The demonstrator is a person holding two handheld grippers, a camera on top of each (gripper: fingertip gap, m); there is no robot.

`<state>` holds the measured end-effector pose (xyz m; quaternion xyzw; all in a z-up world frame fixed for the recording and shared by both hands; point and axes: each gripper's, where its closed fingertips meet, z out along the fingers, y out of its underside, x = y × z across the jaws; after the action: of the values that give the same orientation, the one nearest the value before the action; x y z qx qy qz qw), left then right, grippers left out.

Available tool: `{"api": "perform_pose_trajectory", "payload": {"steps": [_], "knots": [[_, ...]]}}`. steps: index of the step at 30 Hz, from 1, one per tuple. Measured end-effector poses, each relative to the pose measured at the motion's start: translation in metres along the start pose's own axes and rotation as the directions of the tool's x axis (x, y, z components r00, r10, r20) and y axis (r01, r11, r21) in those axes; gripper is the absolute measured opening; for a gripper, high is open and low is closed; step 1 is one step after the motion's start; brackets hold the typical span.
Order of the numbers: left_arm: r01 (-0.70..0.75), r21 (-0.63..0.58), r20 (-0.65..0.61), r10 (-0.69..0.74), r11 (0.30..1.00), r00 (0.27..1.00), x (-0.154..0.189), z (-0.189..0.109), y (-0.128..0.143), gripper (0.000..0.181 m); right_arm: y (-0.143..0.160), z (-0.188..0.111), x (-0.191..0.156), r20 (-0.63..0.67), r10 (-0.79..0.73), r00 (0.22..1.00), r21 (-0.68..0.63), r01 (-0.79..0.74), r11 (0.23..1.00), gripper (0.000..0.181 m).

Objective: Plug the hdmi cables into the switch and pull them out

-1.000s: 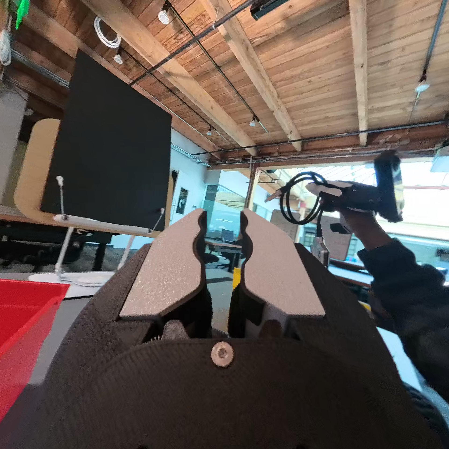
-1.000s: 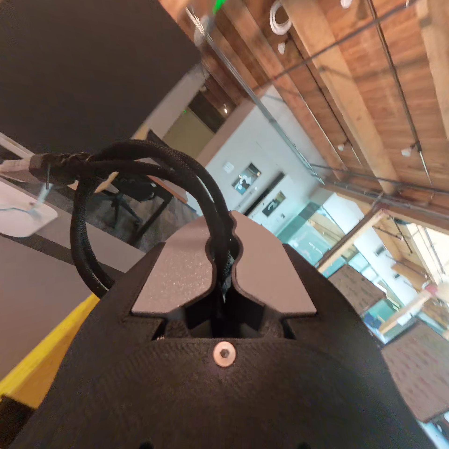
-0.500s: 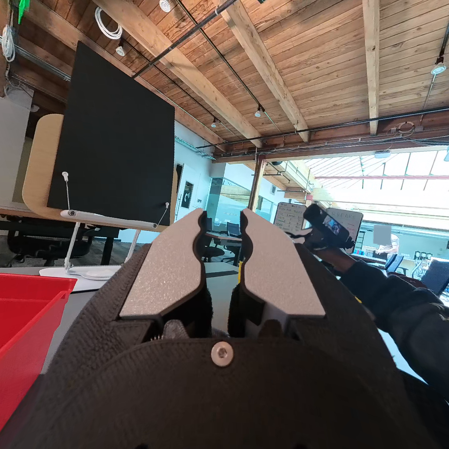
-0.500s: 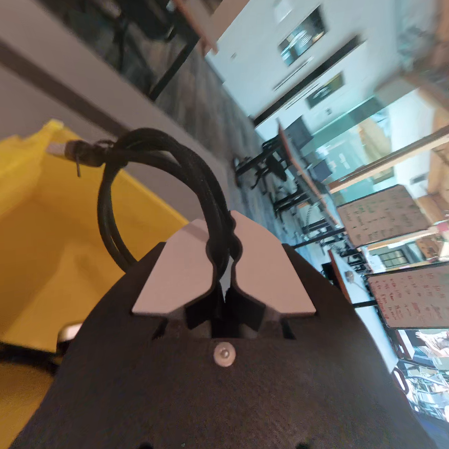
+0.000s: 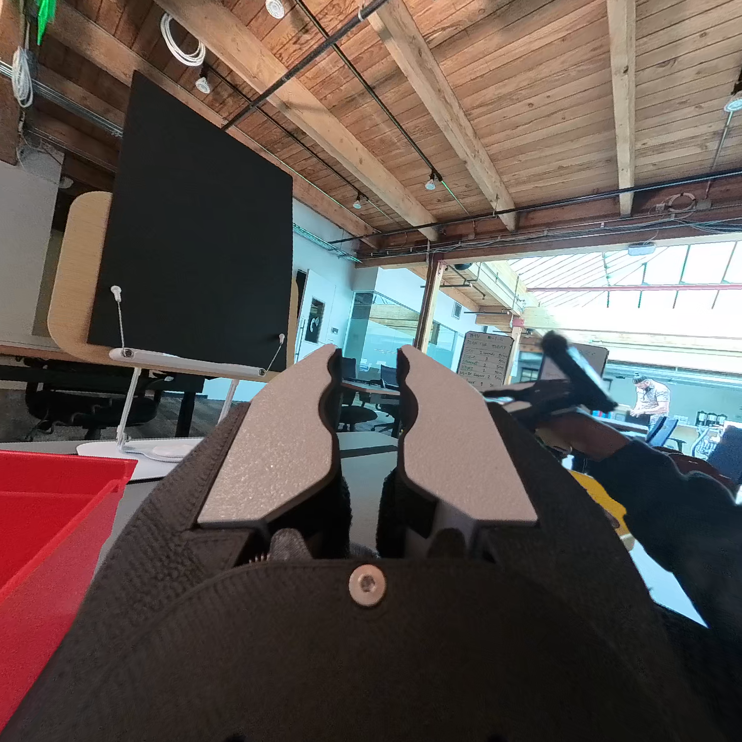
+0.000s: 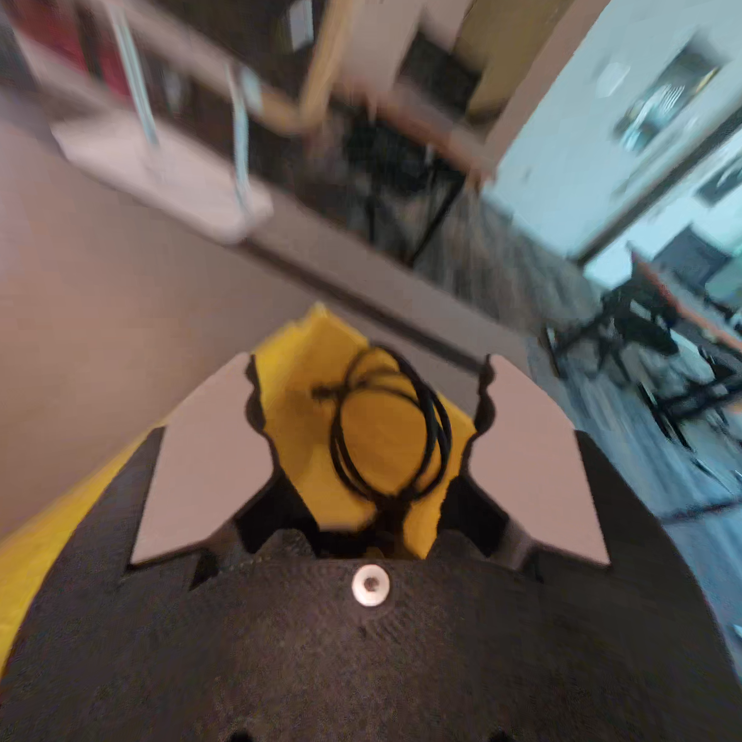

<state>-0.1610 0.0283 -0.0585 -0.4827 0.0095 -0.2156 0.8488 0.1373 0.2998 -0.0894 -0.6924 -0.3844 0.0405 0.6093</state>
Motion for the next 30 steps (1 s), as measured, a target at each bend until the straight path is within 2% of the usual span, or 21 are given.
{"api": "perform_pose_trajectory", "payload": {"steps": [1, 2, 3, 4, 5, 6, 7, 8, 9, 10, 11, 13, 17, 19, 21, 22, 23, 25, 27, 29, 30], "knots": [[0.004, 0.000, -0.002, -0.004, 1.000, 1.000, 0.000, 0.000, 0.000, 0.025, -0.030, -0.017, -0.007, 0.002, 0.057, 0.998, 0.167, -0.057, 0.984, 0.113], [0.007, -0.001, -0.004, -0.007, 1.000, 1.000, 0.000, 0.000, 0.000, 0.025, -0.062, -0.040, -0.016, 0.018, 0.114, 0.993, 0.356, -0.112, 0.928, 0.119], [0.007, -0.003, -0.004, -0.007, 1.000, 1.000, 0.000, 0.000, 0.001, 0.025, -0.092, -0.068, -0.026, 0.044, 0.177, 0.983, 0.547, -0.172, 0.819, 0.119], [0.005, -0.005, -0.004, -0.005, 1.000, 1.000, 0.001, 0.001, 0.001, 0.025, -0.118, -0.102, -0.034, 0.082, 0.250, 0.965, 0.715, -0.231, 0.660, 0.115], [0.003, -0.006, -0.003, -0.003, 1.000, 1.000, 0.001, 0.001, 0.001, 0.025, -0.134, -0.138, -0.042, 0.130, 0.315, 0.940, 0.842, -0.272, 0.466, 0.104], [0.002, -0.007, -0.004, -0.002, 1.000, 1.000, 0.001, 0.001, 0.001, 0.025, -0.141, -0.174, -0.054, 0.179, 0.342, 0.922, 0.920, -0.280, 0.274, 0.093], [0.000, -0.006, -0.005, 0.000, 1.000, 1.000, 0.001, 0.001, 0.001, 0.025, -0.140, -0.203, -0.069, 0.213, 0.341, 0.916, 0.955, -0.269, 0.126, 0.082], [-0.002, -0.004, -0.005, 0.002, 1.000, 1.000, 0.002, 0.001, 0.000, 0.025, -0.138, -0.223, -0.088, 0.215, 0.312, 0.926, 0.971, -0.236, 0.030, 0.071], [-0.005, -0.003, -0.006, 0.004, 1.000, 1.000, 0.002, 0.000, 0.000, 0.025, -0.136, -0.229, -0.111, 0.196, 0.264, 0.944, 0.979, -0.204, 0.003, 0.074], [-0.006, -0.002, -0.006, 0.006, 1.000, 1.000, 0.003, 0.000, -0.001, 0.025, -0.134, -0.222, -0.133, 0.165, 0.224, 0.960, 0.982, -0.181, 0.050, 0.079], [-0.007, -0.001, -0.008, 0.007, 1.000, 1.000, 0.003, 0.000, -0.002, 0.025, -0.131, -0.207, -0.153, 0.132, 0.186, 0.974, 0.979, -0.158, 0.128, 0.083], [-0.005, 0.004, -0.012, 0.005, 1.000, 1.000, 0.005, 0.000, -0.005, 0.025, -0.124, -0.184, -0.181, 0.153, 0.133, 0.979, 0.954, -0.181, 0.238, 0.084], [-0.021, -0.051, -0.040, 0.019, 0.998, 0.999, 0.010, 0.000, -0.017, 0.025, -0.118, -0.167, -0.212, 0.305, 0.075, 0.949, 0.896, -0.312, 0.315, 0.084], [-0.061, -0.157, -0.096, 0.046, 0.986, 0.994, 0.018, -0.005, -0.025, 0.029, -0.117, -0.158, -0.218, 0.320, 0.062, 0.945, 0.875, -0.320, 0.363, 0.084], [-0.144, -0.281, -0.160, 0.102, 0.949, 0.982, 0.023, -0.020, -0.034, 0.036, -0.116, -0.154, -0.218, 0.328, 0.065, 0.942, 0.864, -0.328, 0.382, 0.083], [-0.194, -0.329, -0.153, 0.150, 0.924, 0.977, 0.017, -0.030, -0.040, 0.040, -0.115, -0.153, -0.217, 0.336, 0.075, 0.939, 0.859, -0.338, 0.385, 0.083], [-0.230, -0.358, -0.099, 0.208, 0.905, 0.973, 0.004, -0.041, -0.050, 0.045, -0.115, -0.153, -0.215, 0.343, 0.085, 0.935, 0.855, -0.349, 0.383, 0.083], [-0.230, -0.395, 0.133, 0.303, 0.890, 0.944, -0.045, -0.067, -0.073, 0.056, -0.114, -0.152, -0.211, 0.353, 0.101, 0.930, 0.851, -0.364, 0.379, 0.082], [-0.167, -0.415, 0.380, 0.337, 0.894, 0.861, -0.103, -0.104, -0.088, 0.058, -0.113, -0.150, -0.211, 0.364, 0.110, 0.925, 0.841, -0.377, 0.389, 0.080], [-0.026, -0.449, 0.520, 0.285, 0.893, 0.805, -0.149, -0.140, -0.076, 0.058, -0.113, -0.147, -0.213, 0.378, 0.107, 0.920, 0.828, -0.387, 0.406, 0.079], [0.071, -0.471, 0.546, 0.228, 0.879, 0.806, -0.162, -0.153, -0.062, 0.058, -0.112, -0.145, -0.215, 0.381, 0.101, 0.919, 0.823, -0.387, 0.415, 0.079]]}}
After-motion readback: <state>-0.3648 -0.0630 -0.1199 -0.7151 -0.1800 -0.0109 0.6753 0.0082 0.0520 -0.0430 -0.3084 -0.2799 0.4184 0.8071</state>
